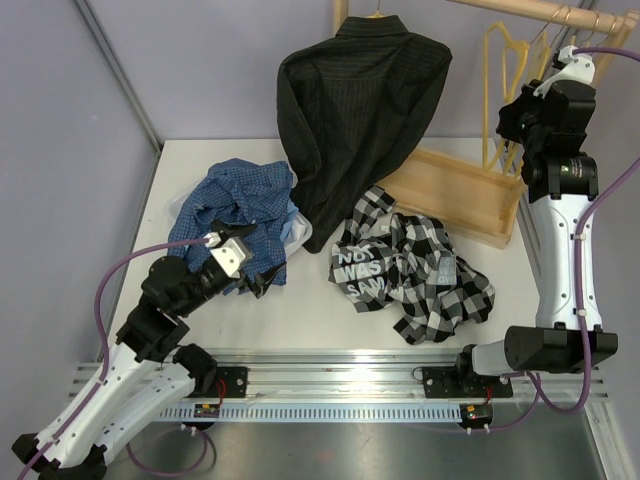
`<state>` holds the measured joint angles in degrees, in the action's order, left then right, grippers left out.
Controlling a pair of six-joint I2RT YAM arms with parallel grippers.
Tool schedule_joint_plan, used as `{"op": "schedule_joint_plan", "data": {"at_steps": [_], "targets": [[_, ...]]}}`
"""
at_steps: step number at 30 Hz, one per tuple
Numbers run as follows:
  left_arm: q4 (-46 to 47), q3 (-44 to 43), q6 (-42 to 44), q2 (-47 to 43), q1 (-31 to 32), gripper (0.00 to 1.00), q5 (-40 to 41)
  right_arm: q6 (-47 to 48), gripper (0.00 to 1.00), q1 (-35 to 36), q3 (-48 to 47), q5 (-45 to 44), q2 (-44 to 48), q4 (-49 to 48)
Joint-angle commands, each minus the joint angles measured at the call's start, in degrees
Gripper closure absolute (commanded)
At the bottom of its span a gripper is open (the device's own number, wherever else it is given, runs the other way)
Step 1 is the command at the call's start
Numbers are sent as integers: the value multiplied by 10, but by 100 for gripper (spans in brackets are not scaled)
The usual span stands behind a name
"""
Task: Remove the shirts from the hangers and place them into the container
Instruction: Hang the hanger back to the clothesline with the right arm, then place the shirt into the basket
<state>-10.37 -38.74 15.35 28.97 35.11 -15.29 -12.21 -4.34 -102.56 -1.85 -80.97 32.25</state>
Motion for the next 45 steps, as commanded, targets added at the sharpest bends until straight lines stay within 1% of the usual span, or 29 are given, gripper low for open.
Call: {"op": "schedule_joint_plan", "data": {"at_steps": [1, 2, 3, 5, 6, 7, 8, 9, 10, 12, 13, 16, 17, 18, 19, 21, 22, 24, 27, 30, 31, 34, 35, 38, 39, 41, 42, 43, 45], "targets": [[33, 2, -2, -3, -2, 1, -8, 13, 90, 2, 28, 31, 27, 11], [33, 2, -2, -3, -2, 1, -8, 15, 86, 3, 31, 31, 28, 6], [33, 2, -2, -3, -2, 1, -9, 17, 75, 3, 33, 31, 31, -2], [33, 2, -1, -4, -2, 1, -8, 23, 67, 2, 34, 33, 33, -4], [33, 2, -1, -3, -2, 1, -8, 24, 60, 3, 34, 33, 34, -6], [33, 2, -2, -3, -2, 1, -8, 30, 47, 2, 34, 34, 36, -8], [33, 2, -2, -3, -2, 1, -8, 33, 41, 3, 35, 36, 38, -10], [33, 2, -2, -2, -2, 1, -8, 36, 37, 2, 37, 40, 43, -12], [33, 2, -2, -2, -2, 1, -8, 41, 28, 3, 40, 42, 46, -14], [33, 2, -2, -1, -2, 1, -11, 47, 22, 2, 46, 52, 60, -18], [33, 2, -2, 0, -2, 1, -11, 58, 13, 3, 51, 57, 66, -19], [32, 1, -6, 6, -2, 1, -19, 95, 3, 2, 64, 97, 95, -20], [31, -1, -7, 7, -2, 1, -25, 109, 1, 2, 69, 111, 106, -21], [30, -2, -9, 11, -2, 1, -27, 118, 1, 2, 75, 141, 127, -21], [31, -4, -13, 13, -2, 1, -29, 150, 0, 2, 87, 154, 138, -21], [33, -6, -21, 16, -2, 1, -30, 179, 1, 2, 99, 195, 171, -10], [39, -5, -33, 17, -2, 1, -33, 205, 1, 2, 109, 204, 179, -2], [51, -2, -51, 20, -2, 1, -32, 227, 1, 2, 115, 213, 200, 29], [66, 4, -83, 34, -2, 1, -35, 268, 0, 2, 155, 218, 239, 58], [62, -5, -91, 65, -2, 1, -84, 307, 1, 2, 193, 216, 275, 92], [58, -14, -96, 83, -2, 1, -112, 324, 1, 3, 212, 214, 284, 98], [58, -28, -121, 114, -2, 1, -146, 358, 1, 2, 242, 223, 317, 127], [60, -36, -131, 138, -1, 1, -154, 367, 1, 2, 249, 234, 323, 138], [46, -57, -150, 173, 14, 1, -142, 409, 1, 2, 277, 309, 344, 187], [40, -70, -151, 193, 24, 1, -129, 419, 1, 2, 286, 358, 353, 213], [22, -83, -140, 206, 65, 1, -86, 448, 0, 2, 319, 406, 364, 237], [19, -92, -135, 220, 79, 1, -73, 459, 1, 2, 333, 449, 376, 253], [17, -95, -135, 227, 104, 1, -51, 467, 1, 3, 363, 466, 382, 254], [20, -99, -137, 243, 127, 1, -30, 470, 1, 3, 393, 508, 399, 249]]}}
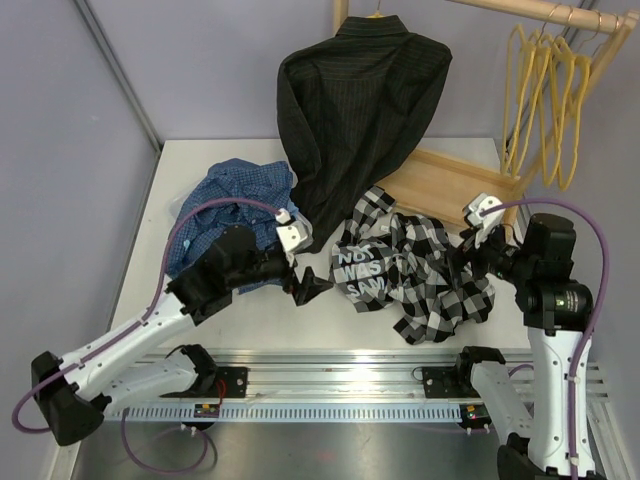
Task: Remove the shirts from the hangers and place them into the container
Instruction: Place the shirt into the basket
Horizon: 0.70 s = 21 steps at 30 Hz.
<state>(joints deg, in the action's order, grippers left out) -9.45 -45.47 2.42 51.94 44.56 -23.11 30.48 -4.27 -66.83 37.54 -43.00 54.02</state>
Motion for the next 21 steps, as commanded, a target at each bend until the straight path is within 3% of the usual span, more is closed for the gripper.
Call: {"op": "schedule_joint_plan", "data": {"at_steps": [1, 5, 11, 21], "targets": [[15, -34, -9, 32, 53, 1, 61, 44, 1, 1, 63, 125, 24, 28], [41, -37, -2, 83, 115, 1, 156, 51, 1, 2, 105, 137, 35, 14], [113, -51, 55, 190, 215, 1, 295, -21, 1, 1, 162, 45, 35, -76], [240, -136, 101, 406, 257, 1, 344, -69, 1, 1, 178, -41, 37, -121]]}}
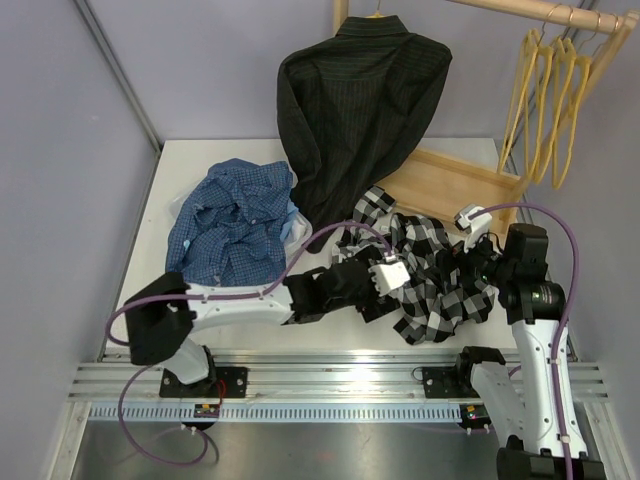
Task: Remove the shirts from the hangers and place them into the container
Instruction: Place the shirt into the basket
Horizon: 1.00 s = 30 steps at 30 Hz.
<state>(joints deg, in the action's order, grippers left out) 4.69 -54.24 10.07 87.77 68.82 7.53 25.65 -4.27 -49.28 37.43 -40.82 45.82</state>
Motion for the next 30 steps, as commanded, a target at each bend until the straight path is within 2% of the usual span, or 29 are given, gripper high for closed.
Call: {"op": "schedule_joint_plan", "data": {"at_steps": [1, 5, 10, 13, 16, 17, 20, 21, 23, 24, 25, 30], "targets": [[108, -55, 24, 67, 17, 1, 46, -23, 1, 1, 4, -46, 17, -40], [160, -84, 11, 141, 20, 1, 107, -24, 1, 1, 5, -55, 22, -42], [218, -102, -10, 209, 20, 1, 126, -25, 1, 1, 7, -65, 26, -45], [233, -111, -23, 252, 18, 7, 144, -25, 1, 1, 7, -66, 25, -45], [239, -120, -45, 289, 15, 26, 160, -26, 1, 1, 7, -66, 28, -45], [244, -119, -51, 296, 15, 42, 169, -27, 1, 1, 6, -66, 29, -45], [268, -104, -67, 311, 13, 57, 180, -26, 1, 0, 8, -66, 31, -45], [276, -93, -72, 310, 13, 69, 178, -26, 1, 1, 7, -66, 32, -45], [281, -83, -75, 306, 13, 81, 166, -27, 1, 0, 8, -66, 31, -45], [289, -77, -76, 303, 14, 96, 163, -26, 1, 0, 8, -65, 31, -45], [294, -62, -77, 294, 13, 100, 160, -27, 1, 0, 7, -66, 31, -45], [322, 4, -80, 223, 14, 100, 134, -27, 1, -3, 8, -67, 33, -45]]}}
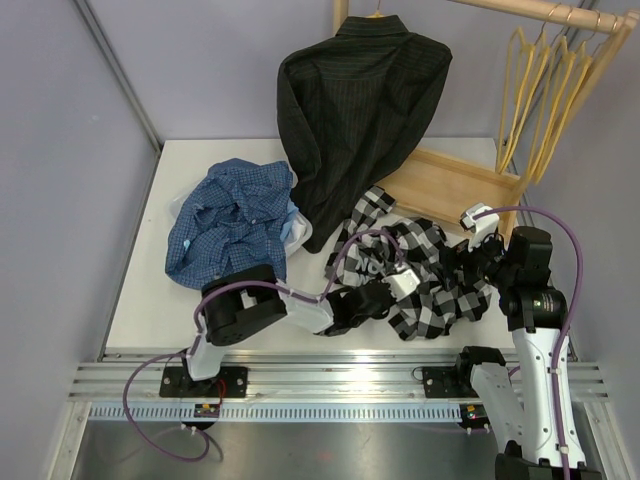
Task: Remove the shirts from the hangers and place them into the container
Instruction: Place the shirt into the basket
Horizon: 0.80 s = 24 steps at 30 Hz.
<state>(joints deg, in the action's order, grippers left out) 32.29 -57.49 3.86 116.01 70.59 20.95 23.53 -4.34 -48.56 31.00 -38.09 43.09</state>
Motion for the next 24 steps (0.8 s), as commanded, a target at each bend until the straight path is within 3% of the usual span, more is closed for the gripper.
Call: {"op": "schedule_joint_plan", "data": {"at_steps": [1, 7, 15, 24], "targets": [[41, 56, -18, -102, -3, 100, -9, -7, 1, -3, 1, -2, 6, -18], [-70, 103, -20, -293, 0, 100, -12, -8, 1, -8, 1, -5, 8, -19], [-260, 57, 11, -545, -1, 100, 42, -9, 1, -10, 2, -3, 6, -19], [-374, -47, 97, -663, -32, 100, 128, -9, 1, -11, 3, -1, 3, -19]]}}
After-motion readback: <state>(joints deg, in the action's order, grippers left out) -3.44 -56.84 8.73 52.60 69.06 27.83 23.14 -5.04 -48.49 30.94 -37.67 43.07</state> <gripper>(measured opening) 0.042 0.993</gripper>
